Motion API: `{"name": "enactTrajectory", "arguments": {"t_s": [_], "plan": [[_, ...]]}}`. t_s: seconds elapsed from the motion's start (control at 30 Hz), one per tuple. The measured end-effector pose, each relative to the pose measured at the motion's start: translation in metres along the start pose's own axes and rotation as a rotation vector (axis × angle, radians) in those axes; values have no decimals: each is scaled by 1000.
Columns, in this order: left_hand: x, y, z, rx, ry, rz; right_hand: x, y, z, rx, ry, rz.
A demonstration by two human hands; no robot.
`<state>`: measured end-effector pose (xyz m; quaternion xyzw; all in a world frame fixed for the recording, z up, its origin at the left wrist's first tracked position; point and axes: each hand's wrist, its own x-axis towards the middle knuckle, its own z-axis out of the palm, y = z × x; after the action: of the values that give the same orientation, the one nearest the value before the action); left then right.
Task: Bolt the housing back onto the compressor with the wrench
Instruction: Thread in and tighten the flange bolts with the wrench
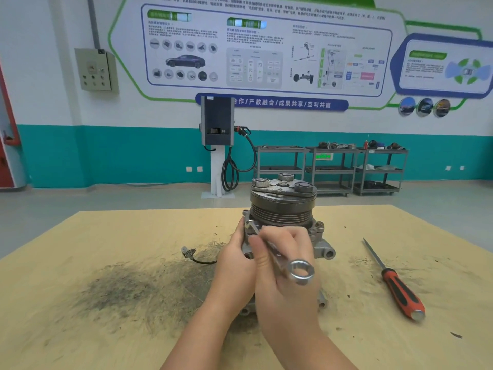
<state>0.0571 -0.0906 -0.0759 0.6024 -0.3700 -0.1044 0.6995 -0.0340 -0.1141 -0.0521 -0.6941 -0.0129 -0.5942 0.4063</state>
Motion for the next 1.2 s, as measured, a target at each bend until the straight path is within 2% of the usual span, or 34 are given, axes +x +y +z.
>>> {"name": "enactTrajectory", "arguments": {"t_s": [0.07, 0.2, 0.33, 0.43, 0.53, 0.67, 0.87, 1.0, 1.2], "plan": [[2, -2, -2, 27, 24, 21, 3, -7, -1, 35, 52, -35], [2, -4, -9, 150, 58, 91, 30, -10, -35, 316, 297, 13], [0, 0, -8, 161, 156, 150, 63, 11, -92, 488, 425, 316], [-6, 1, 4, 133, 350, 202, 74, 31, -111, 491, 416, 452], [-6, 2, 13, -72, 469, 204, 79, 47, -117, 548, 365, 517], [-3, 6, 15, -187, 494, 212, 94, 62, -121, 602, 288, 613], [1, 5, 16, -261, 530, 187, 108, 82, -128, 718, 164, 858], [1, 5, 17, -255, 540, 188, 89, 83, -125, 757, 268, 749], [-6, 5, 25, -171, 552, 226, 61, 62, -117, 631, 387, 532]]}}
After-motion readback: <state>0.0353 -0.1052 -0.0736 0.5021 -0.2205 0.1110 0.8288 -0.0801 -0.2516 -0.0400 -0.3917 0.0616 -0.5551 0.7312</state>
